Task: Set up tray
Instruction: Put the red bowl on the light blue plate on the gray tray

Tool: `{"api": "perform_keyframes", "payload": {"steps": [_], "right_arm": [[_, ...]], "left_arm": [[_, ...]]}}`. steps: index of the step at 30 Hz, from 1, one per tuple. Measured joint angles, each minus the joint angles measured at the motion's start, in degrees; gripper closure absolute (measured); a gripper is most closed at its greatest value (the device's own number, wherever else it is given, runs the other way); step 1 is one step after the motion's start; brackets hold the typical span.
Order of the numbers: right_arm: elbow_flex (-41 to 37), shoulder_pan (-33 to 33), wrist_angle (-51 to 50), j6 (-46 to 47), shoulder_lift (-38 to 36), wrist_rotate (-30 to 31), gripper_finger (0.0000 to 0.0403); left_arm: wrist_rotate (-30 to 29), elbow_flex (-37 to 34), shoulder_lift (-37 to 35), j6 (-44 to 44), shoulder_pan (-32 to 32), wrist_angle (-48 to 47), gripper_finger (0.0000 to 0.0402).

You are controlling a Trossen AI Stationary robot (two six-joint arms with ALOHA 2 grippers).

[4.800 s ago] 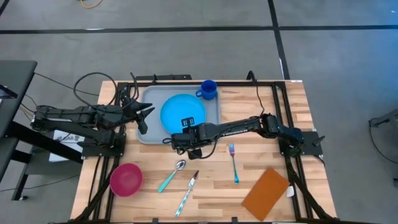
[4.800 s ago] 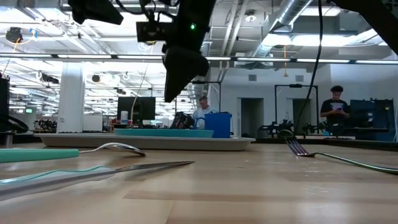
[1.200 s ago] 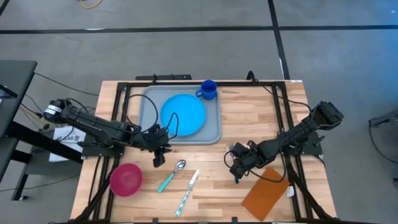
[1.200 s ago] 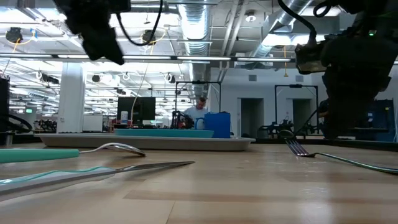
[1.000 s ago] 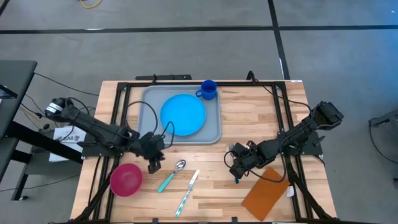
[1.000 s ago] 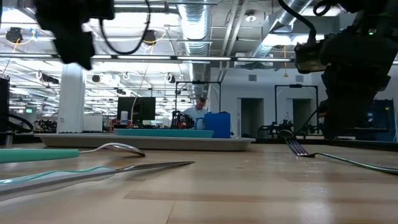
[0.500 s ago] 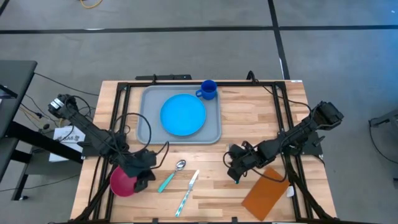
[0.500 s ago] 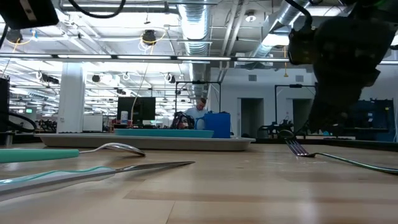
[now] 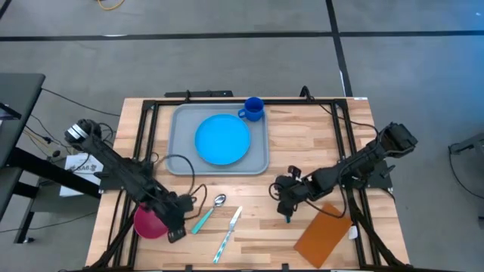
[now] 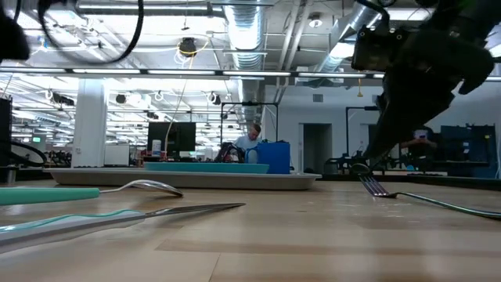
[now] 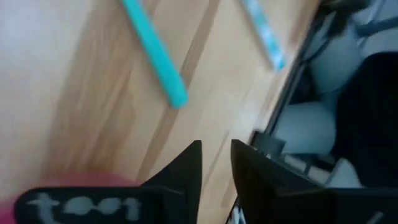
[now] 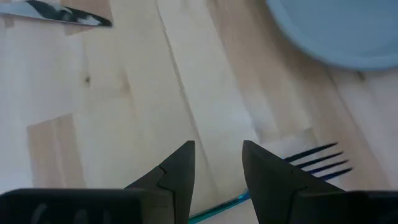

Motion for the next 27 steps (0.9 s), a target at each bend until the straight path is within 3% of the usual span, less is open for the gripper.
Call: {"api": "perform_keyframes", "payload": {"steps": [5,9,11,14,20,27], "right_arm": [[3.42,-3.75,-2.24,-6.47,0.00,0.08,0.0278],[6.44,-6.66,-2.00,-12.66,0.00,0.10,0.0278],[7.61,-7.79,-1.87,-15.18,-0.02,0.12,0.0278],[8.25,-9.20,-1.85,-17.67,-0.02,0.12,0.0278],[8.25,-11.02,-2.49,-18.30,-0.02,0.11,0.0278],[8.25,-11.42,-2.28,-18.17,-0.02,0.10,0.0278]], "left_arm": [[10.89,1.73,6.37,-1.42,0.00,0.07,0.0303],[22.42,4.30,9.02,-9.60,0.09,-1.90,0.0304],[24.11,6.42,9.77,-14.52,0.09,-5.39,0.0309],[20.49,9.44,10.76,-18.77,-0.40,-10.69,0.0319],[5.22,11.21,13.16,-16.56,-2.85,-13.84,0.0338],[7.65,11.22,15.22,-17.12,-4.47,-19.09,0.0356]]}}
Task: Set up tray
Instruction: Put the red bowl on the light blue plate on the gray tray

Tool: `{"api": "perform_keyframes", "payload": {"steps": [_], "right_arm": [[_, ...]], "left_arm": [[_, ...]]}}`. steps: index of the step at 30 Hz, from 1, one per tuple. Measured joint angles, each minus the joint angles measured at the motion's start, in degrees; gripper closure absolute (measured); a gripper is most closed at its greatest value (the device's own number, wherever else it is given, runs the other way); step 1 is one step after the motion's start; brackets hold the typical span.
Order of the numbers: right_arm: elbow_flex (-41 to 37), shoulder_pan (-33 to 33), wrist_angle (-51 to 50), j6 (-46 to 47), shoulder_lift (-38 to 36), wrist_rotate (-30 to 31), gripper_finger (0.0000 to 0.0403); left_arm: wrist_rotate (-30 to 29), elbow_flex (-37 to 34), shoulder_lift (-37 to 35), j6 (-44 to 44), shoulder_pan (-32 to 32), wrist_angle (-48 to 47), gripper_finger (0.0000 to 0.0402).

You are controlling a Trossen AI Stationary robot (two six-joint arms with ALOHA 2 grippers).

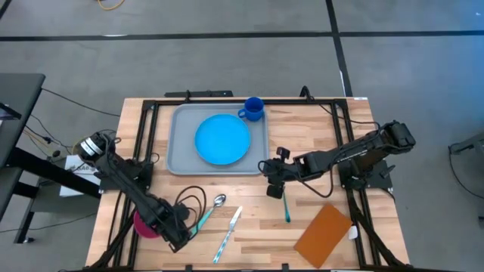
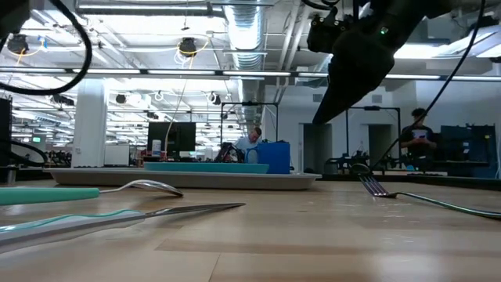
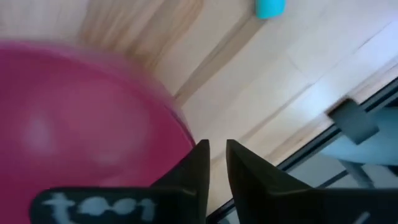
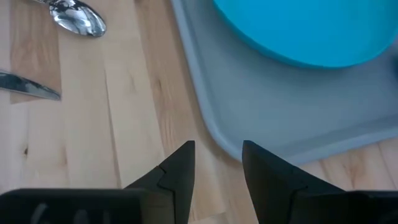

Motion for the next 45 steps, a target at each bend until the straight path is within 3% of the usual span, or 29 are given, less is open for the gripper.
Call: {"api": "perform_keyframes", "payload": {"steps": [8,17,45], "right_arm": [[0.00,0.59,0.85,0.77,0.00,-0.02,0.0278],[0.00,1.67,1.20,1.99,0.00,0.00,0.0278],[0.00,1.64,1.31,1.99,0.00,-0.01,0.0278]], "left_arm": [[-1.07,3.29,0.07,5.11,0.20,-0.70,0.0377],[-6.23,5.99,0.07,5.89,-0.19,-11.59,0.0388],[-14.14,4.49,0.22,0.01,-0.49,-9.20,0.0388]]}}
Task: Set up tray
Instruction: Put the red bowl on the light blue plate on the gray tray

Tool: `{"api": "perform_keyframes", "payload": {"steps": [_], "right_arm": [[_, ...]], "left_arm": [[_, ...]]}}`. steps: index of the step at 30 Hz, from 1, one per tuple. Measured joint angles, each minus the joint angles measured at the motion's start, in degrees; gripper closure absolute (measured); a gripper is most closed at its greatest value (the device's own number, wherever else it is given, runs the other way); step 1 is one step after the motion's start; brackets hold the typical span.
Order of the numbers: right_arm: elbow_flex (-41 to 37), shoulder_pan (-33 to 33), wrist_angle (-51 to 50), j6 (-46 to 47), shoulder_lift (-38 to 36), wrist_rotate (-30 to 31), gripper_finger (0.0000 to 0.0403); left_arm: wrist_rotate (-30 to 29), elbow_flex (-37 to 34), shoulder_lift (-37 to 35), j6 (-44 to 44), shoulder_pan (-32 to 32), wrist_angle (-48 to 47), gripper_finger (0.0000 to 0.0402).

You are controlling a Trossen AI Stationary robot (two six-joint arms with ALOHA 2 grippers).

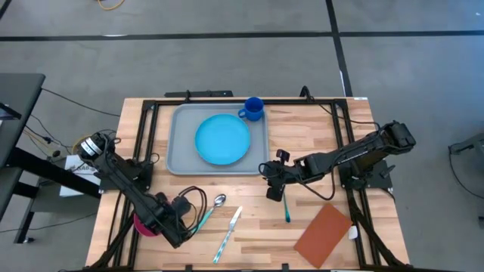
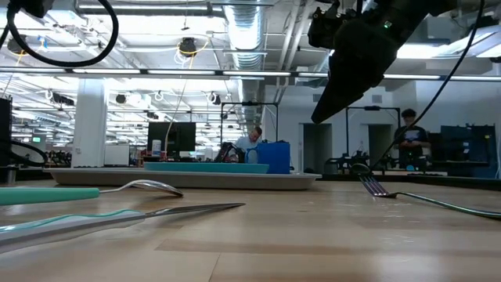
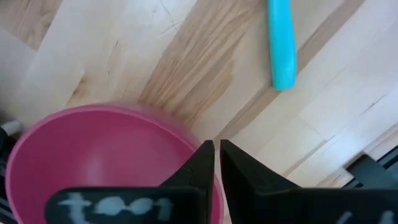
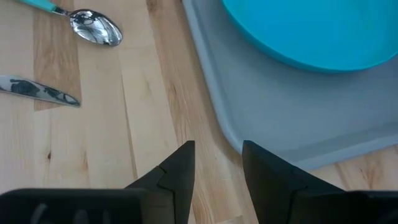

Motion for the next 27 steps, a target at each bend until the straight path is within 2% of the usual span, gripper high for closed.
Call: {"api": "perform_keyframes", "payload": {"steps": [4,12,18,23,27], "right_arm": [[0.00,0.00,0.00,0.00,0.00,-0.01,0.0278],[0.00,0.00,0.04,0.00,0.00,-0.01,0.0278],[0.00,0.00,0.04,0.01,0.02,-0.01,0.0278],[0.00,0.00,0.04,0.00,0.02,-0.01,0.0278],[0.00,0.00,0.05,0.00,0.02,-0.01,0.0278]], "left_arm": [[0.04,0.00,0.00,-1.67,-0.01,0.22,0.0388],[0.02,0.00,0.00,4.40,-0.15,0.35,0.0388],[0.37,0.00,0.00,4.59,-0.13,0.35,0.0386],[0.71,0.00,0.02,3.05,-0.12,0.26,0.0358],[3.23,0.00,0.02,2.35,-0.13,-1.44,0.0326]]}}
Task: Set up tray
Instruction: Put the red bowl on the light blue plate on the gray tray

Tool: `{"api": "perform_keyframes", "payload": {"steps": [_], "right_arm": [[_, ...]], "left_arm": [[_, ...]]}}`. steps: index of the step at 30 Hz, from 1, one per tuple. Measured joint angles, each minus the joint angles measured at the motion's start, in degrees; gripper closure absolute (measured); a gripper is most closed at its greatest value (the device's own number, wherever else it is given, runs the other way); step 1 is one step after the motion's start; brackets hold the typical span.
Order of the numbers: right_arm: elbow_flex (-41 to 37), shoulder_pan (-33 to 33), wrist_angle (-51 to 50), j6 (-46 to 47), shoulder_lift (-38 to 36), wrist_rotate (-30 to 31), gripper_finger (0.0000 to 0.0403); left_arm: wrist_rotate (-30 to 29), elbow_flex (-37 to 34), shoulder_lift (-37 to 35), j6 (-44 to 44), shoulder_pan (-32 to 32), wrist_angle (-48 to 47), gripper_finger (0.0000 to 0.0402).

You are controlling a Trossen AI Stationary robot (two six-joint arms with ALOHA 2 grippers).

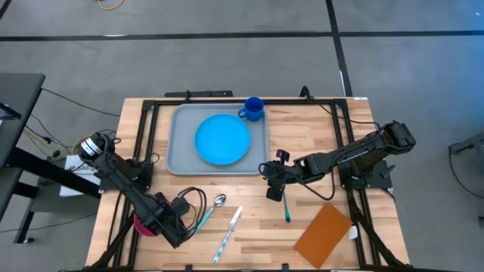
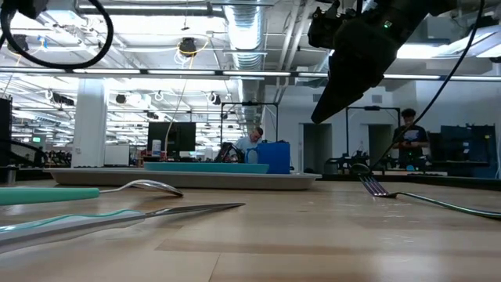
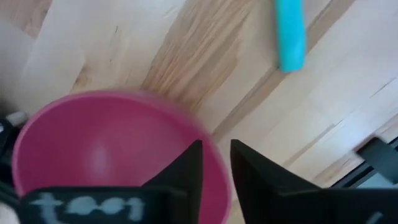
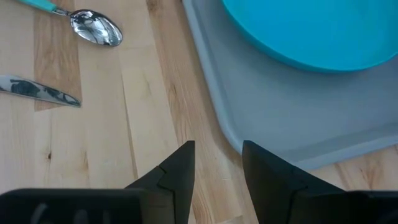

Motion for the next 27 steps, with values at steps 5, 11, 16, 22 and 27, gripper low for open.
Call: {"api": "perform_keyframes", "payload": {"steps": [5,11,16,22,27], "right_arm": [[0.00,0.00,0.00,0.00,0.00,0.00,0.0278],[0.00,0.00,0.00,-0.30,0.00,0.00,0.0278],[0.00,0.00,0.00,-0.39,0.00,0.00,0.0278],[0.00,0.00,0.00,-0.42,0.00,-0.01,0.0278],[0.00,0.00,0.00,-0.44,0.00,-0.02,0.0278]], "left_arm": [[-0.47,0.00,0.00,-1.84,0.00,-3.20,0.0298],[-2.89,0.00,0.00,-3.81,-0.03,-0.89,0.0290],[-5.03,-0.02,0.00,-4.56,-1.05,-0.85,0.0289],[-7.76,-0.02,0.00,-9.30,-3.47,-1.23,0.0289],[-9.23,-0.02,0.00,-11.91,-5.16,-1.21,0.0290]]}}
